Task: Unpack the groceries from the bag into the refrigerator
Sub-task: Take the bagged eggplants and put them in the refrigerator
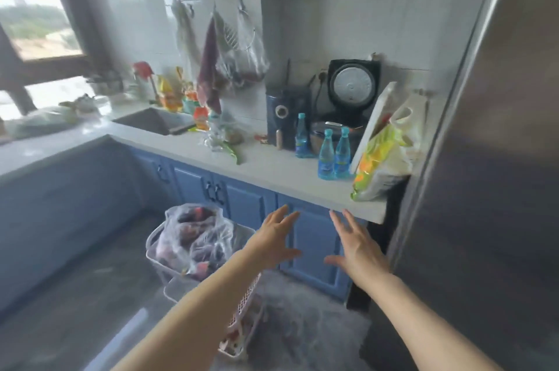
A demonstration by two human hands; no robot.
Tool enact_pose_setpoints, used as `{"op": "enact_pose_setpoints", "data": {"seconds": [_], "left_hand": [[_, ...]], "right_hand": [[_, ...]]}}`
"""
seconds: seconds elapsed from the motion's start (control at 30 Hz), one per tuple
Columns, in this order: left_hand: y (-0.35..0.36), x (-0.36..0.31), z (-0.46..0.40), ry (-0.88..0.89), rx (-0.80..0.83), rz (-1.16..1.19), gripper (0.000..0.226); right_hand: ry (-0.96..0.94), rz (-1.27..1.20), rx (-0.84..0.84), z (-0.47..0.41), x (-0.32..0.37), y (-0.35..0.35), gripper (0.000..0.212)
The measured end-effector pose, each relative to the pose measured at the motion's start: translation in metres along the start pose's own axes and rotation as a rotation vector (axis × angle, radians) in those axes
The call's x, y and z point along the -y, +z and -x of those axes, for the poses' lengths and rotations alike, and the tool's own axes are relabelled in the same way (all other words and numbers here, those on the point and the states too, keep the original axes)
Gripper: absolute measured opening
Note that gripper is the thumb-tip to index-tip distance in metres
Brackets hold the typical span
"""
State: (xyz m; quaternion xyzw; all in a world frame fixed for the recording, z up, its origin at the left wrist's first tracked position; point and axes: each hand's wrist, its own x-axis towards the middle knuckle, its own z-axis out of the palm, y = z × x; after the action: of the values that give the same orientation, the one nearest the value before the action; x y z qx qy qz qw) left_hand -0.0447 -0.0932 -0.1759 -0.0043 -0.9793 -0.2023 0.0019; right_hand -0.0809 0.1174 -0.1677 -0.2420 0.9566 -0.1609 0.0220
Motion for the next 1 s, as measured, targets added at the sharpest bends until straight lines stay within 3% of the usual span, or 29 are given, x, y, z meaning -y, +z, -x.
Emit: {"op": "enact_pose_setpoints", "data": {"seconds": [0.27, 0.53, 0.77, 1.0], "left_hand": [[-0.039, 0.156, 0.024, -0.3, -0.07, -0.023, 0.091], [-0.059, 0.27, 0.001, -0.512, -0.063, -0.004, 0.086], [-0.025, 0.349, -0.022, -0.553, 0.043, 0.067, 0.09], [0.035, 0.397, -0.065, -0.449, 0.175, 0.087, 0.087]], "right_hand": [[-0.231, -0.025, 0.113, -0.102, 0.124, 0.07, 0.097], [-0.315, -0.046, 0.221, -0.204, 0.179, 0.13, 0.098], [-0.317, -0.033, 0.33, -0.257, 0.206, 0.215, 0.103], [-0.219, -0.091, 0.386, -0.279, 0.219, 0.299, 0.099]]}}
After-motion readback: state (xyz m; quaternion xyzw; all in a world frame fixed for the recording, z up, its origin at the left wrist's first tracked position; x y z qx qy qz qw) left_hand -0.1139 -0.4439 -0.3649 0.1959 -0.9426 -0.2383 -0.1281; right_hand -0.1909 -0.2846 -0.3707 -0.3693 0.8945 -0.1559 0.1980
